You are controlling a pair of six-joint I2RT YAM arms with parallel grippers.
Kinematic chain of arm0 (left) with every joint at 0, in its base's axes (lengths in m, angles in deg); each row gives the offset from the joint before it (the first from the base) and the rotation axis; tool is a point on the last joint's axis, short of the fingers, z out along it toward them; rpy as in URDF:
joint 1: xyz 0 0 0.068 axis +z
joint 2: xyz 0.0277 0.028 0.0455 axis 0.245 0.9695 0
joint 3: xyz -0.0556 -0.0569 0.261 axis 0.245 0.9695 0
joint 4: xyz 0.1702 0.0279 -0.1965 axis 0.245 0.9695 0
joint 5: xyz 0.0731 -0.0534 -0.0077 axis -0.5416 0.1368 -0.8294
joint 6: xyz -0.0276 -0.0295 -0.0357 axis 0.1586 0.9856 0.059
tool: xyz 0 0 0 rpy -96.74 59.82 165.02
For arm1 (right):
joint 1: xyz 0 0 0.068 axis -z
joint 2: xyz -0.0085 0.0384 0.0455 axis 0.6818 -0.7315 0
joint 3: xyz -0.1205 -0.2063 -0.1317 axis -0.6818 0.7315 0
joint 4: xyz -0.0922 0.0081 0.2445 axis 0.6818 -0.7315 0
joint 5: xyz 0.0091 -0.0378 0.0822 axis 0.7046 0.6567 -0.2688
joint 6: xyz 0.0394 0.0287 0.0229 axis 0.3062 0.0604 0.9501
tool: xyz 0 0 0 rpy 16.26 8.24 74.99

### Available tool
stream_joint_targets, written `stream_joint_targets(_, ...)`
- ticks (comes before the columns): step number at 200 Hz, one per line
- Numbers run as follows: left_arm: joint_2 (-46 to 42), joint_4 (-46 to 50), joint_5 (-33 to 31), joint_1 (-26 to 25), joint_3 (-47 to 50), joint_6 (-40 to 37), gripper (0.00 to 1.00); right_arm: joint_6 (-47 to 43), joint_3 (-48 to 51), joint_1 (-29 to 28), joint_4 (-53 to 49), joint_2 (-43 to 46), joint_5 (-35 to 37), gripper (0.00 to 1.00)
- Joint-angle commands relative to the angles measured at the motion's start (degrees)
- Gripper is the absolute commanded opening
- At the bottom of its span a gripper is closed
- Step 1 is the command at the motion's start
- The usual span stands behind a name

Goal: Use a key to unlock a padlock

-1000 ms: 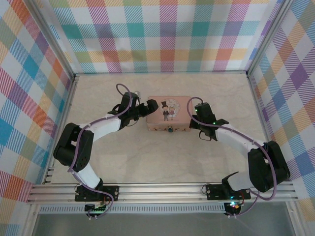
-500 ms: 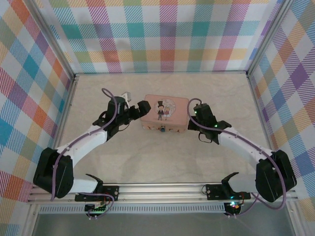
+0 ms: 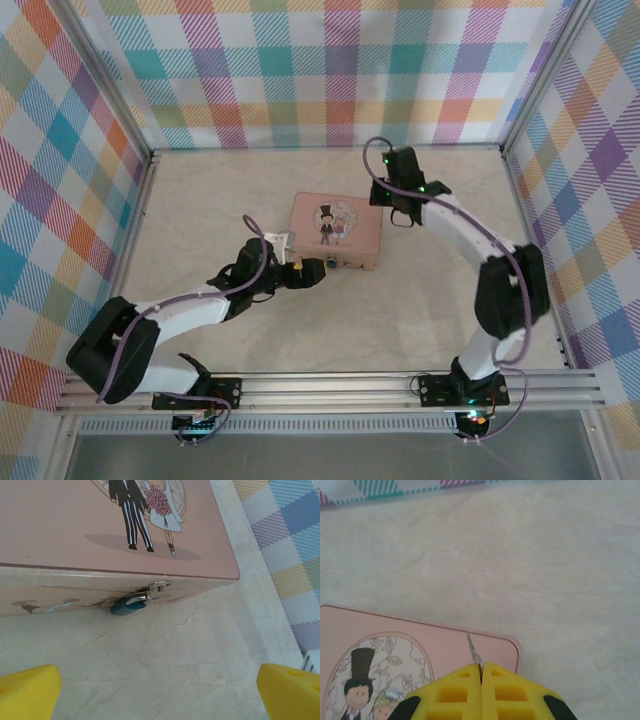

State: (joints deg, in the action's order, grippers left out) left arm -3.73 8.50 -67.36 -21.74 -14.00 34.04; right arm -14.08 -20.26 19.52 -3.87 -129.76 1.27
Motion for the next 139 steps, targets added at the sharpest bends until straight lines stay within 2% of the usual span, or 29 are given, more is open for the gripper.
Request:
stream_joint_targets(1, 4.0, -12.1, -1.1, -1.7, 0.5, -5.2, 1.00, -2.8, -7.9, 0.6, -3.7, -6.3, -3.4, 0.00)
stream_joint_targets(49, 15.9, -27.8, -1.2, -2.4, 0.8, -8.6, 1.00, -5.6, -20.3, 0.7, -7.4, -18.0, -3.1, 0.00)
stream_joint_targets(103, 23.8, -33.9, -6.1, -5.6, -1.4, -14.9, 1.00, -6.8, -27.5, 0.6, -10.4, -25.6, -4.6, 0.00)
stream_joint_targets(139, 28.2, -37.3, -5.4, -6.5, -3.0, -15.6, 1.00, -7.5, -27.8, 0.2, -11.0, -27.4, -6.0, 0.00)
